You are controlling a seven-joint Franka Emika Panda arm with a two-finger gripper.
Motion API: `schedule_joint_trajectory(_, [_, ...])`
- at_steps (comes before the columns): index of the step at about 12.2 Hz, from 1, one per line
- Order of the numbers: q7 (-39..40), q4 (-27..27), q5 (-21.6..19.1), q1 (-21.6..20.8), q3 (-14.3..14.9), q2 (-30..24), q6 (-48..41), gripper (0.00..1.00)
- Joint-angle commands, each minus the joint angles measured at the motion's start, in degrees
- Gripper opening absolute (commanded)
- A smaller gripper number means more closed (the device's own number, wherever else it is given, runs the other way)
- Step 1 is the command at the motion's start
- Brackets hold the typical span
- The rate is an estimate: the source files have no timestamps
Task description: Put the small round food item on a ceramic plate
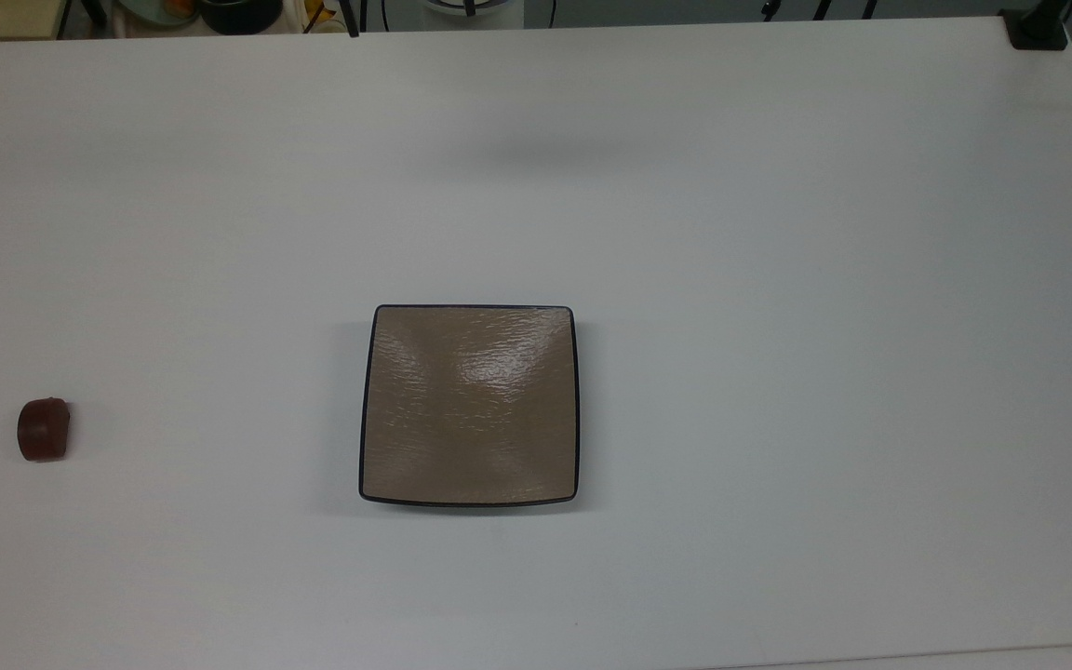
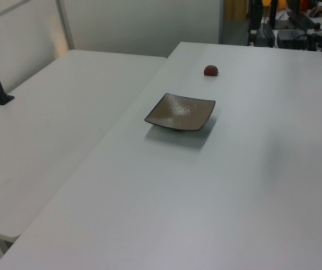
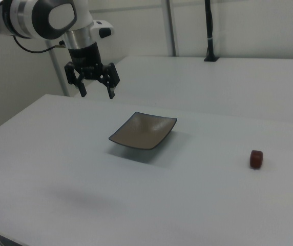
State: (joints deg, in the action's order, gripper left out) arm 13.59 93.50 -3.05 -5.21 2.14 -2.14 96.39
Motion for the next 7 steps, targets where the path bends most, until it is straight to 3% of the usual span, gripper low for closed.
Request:
schedule_joint_trajectory(1, [1.52,0.72,0.67,0.81,1.89,0.28,0.02,1.0])
schedule_joint_trajectory(7, [3.27,-9.29,0.59,8.37,2.87,8.54,3.26,1.0])
